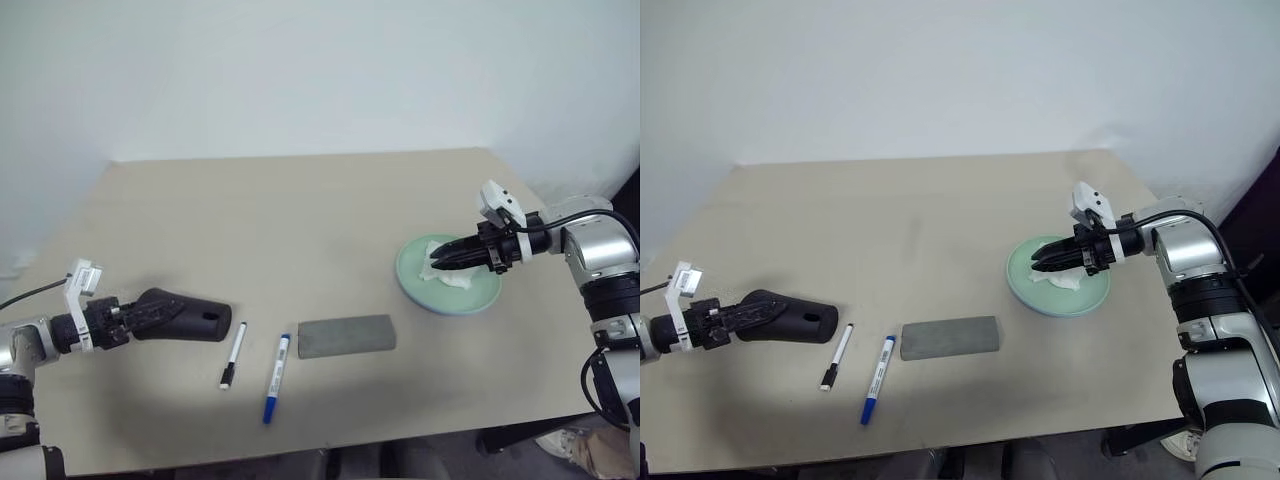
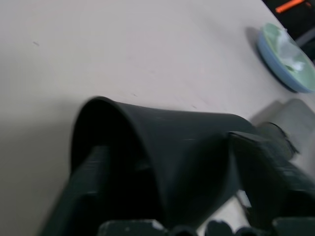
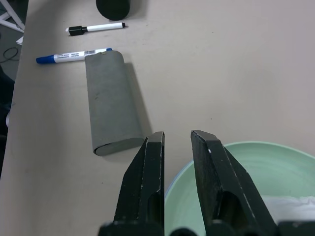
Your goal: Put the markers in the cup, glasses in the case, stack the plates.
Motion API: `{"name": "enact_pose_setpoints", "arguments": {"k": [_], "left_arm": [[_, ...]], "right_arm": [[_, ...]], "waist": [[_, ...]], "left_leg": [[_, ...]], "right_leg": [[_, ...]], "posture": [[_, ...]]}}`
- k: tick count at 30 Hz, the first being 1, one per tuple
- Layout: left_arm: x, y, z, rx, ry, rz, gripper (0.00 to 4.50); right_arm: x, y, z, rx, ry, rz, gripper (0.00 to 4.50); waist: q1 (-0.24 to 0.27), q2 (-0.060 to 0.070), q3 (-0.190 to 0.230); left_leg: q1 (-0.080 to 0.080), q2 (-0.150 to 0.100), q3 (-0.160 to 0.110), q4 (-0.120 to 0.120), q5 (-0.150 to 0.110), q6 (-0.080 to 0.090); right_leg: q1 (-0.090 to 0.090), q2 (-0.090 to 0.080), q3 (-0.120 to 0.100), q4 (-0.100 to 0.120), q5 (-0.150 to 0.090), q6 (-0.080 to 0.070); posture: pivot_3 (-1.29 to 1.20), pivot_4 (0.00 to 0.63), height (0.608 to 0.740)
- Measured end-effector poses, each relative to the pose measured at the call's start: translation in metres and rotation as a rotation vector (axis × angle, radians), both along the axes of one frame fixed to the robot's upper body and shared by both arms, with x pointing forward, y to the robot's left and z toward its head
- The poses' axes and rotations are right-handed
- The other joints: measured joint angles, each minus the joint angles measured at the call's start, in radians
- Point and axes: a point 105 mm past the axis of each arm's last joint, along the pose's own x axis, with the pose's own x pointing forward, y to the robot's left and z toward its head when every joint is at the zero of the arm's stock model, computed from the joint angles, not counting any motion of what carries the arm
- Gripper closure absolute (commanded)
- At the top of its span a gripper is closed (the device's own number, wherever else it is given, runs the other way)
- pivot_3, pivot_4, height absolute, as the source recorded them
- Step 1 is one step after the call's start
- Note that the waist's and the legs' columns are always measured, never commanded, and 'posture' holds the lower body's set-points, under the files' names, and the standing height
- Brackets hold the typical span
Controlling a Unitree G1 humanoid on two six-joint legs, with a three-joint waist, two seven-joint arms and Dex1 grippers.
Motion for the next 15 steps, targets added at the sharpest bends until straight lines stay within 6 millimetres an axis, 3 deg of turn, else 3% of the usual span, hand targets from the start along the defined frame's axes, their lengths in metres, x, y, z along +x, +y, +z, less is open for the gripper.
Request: {"name": "enact_pose_setpoints", "arguments": {"k": [4,10,15], "left_arm": [[0.001,-0.002,0.007,-0.010,-0.025,-0.012,3.43],[0.010,-0.004,0.022,0.030,-0.085,-0.023,3.43],[0.029,-0.005,0.059,0.133,-0.227,-0.057,3.43]], "right_arm": [[0.000,0.001,-0.001,0.003,-0.001,0.003,3.56],[0.001,0.002,-0.002,0.005,0.002,0.001,3.56],[0.002,0.002,-0.003,0.007,-0.003,0.004,3.56]], "waist": [[0.000,0.000,0.000],[0.000,0.000,0.000],[0.001,-0.001,0.000]], "left_leg": [[0.000,0.000,0.000,0.000,0.000,0.000],[0.000,0.000,0.001,0.000,0.000,0.000],[0.000,0.000,0.004,0.000,0.000,0.000]], "right_leg": [[0.000,0.000,0.000,0.000,0.000,0.000],[0.000,-0.001,-0.001,0.000,0.000,0.000],[0.000,-0.003,-0.002,0.000,0.000,0.000]], "posture": [[0.00,0.000,0.735],[0.00,0.000,0.735],[0.00,0.000,0.735]]}}
